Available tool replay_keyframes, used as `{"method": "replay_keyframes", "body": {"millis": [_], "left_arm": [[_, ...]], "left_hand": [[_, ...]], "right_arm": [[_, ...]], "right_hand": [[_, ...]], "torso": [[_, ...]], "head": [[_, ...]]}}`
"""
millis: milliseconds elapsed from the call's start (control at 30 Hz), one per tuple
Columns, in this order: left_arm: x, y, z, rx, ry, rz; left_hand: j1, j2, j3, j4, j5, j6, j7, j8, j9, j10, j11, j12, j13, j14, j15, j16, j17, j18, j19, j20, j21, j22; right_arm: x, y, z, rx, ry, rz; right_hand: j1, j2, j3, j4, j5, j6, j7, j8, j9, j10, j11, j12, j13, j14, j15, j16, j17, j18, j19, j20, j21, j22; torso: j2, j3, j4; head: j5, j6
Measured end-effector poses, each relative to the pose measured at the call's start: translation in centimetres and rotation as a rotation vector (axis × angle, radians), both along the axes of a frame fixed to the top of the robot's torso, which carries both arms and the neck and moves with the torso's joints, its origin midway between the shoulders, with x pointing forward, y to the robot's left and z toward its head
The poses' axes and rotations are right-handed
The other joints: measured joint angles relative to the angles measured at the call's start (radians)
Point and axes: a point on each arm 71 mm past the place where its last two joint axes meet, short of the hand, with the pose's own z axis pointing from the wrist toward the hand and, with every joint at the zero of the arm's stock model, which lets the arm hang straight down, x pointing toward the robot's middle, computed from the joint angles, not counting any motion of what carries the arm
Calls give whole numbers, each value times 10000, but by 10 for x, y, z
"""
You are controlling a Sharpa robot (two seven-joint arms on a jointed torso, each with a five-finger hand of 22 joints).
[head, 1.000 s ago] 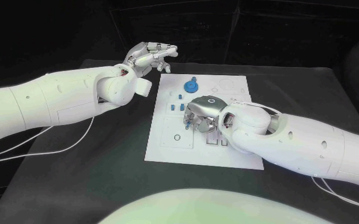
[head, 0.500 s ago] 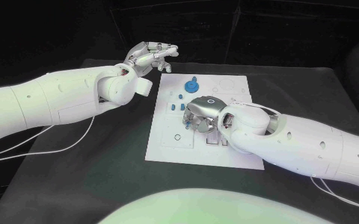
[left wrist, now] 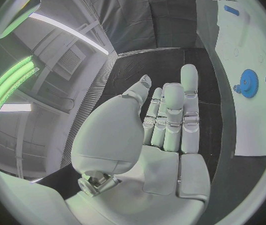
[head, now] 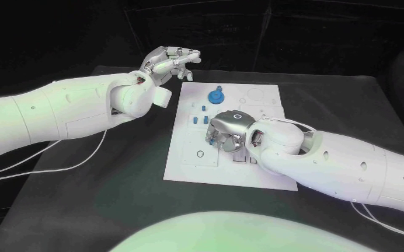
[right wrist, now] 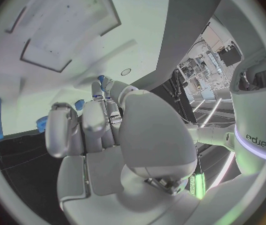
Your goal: Assemble the parts on the task board
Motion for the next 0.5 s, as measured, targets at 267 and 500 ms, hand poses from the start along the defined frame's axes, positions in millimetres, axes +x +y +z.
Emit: {"method": "replay_keyframes", "body": {"millis": [267, 500], "left_arm": [[0, 1, 0, 13, 15, 7], [1, 0, 0, 18, 36, -5]], "left_hand": [[0, 0, 0, 0, 0, 0, 0, 0, 0, 0, 0, 0, -2, 0, 0, 0, -2, 0, 0, 0, 0, -1], [38, -38, 0, 0, 0, -1, 1, 0, 0, -37, 38, 0, -9, 0, 0, 0, -16, -1, 0, 0, 0, -9]], "right_arm": [[0, 0, 0, -44, -104, -11], [1, 1, 0, -106, -158, -34]], "right_hand": [[0, 0, 0, 0, 56, 0, 0, 0, 1, 0, 0, 0, 11, 0, 0, 0, 1, -1, 0, 0, 0, 0], [-87, -87, -29, -28, 60, -2, -2, 0, 6, 0, 0, 0, 30, 0, 0, 0, -26, 0, 0, 0, 0, 0]], "torso": [[0, 5, 10], [0, 1, 10]], "head": [[19, -1], [35, 5]]}}
